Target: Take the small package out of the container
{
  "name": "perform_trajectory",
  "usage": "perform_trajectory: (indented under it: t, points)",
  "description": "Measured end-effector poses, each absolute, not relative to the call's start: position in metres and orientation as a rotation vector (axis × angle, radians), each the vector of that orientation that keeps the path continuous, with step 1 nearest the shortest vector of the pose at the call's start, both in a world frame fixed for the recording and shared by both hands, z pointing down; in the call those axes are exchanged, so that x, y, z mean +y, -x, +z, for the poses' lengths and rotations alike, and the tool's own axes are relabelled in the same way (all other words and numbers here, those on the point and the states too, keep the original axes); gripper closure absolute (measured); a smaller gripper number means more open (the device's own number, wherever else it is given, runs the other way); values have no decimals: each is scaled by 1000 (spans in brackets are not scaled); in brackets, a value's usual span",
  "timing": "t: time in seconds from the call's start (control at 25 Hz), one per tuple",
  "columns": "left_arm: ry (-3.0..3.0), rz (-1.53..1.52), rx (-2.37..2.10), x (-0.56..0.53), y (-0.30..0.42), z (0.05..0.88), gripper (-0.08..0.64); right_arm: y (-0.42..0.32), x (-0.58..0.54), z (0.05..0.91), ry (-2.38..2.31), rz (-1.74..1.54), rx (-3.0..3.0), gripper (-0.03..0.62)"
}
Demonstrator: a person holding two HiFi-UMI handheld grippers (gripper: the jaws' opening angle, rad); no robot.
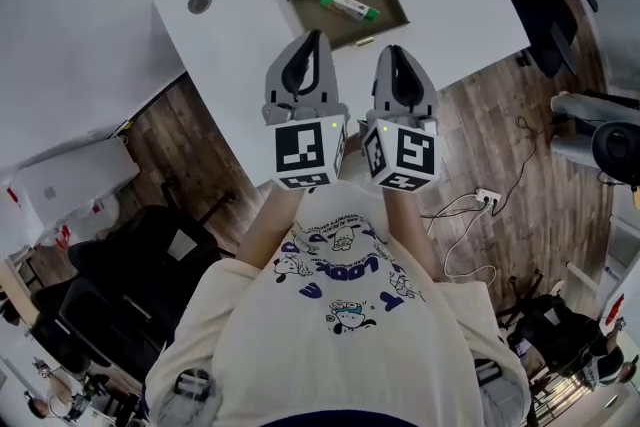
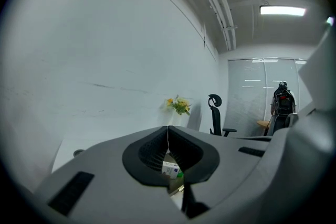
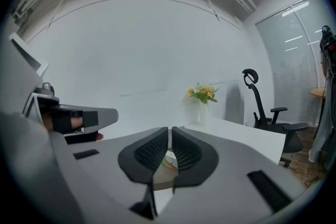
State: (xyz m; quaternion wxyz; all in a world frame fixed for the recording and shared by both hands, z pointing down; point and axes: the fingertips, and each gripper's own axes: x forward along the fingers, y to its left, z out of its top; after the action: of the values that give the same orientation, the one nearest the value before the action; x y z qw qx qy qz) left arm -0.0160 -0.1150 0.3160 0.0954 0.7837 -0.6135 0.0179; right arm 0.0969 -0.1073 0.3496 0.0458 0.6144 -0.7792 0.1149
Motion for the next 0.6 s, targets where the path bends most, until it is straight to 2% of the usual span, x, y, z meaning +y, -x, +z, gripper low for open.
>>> perform_trajectory:
  t: [0.6]
  points:
    - [-2240,118,-1851,-137,13,335,546,-98,-134,368,-1765,410,-2396,551]
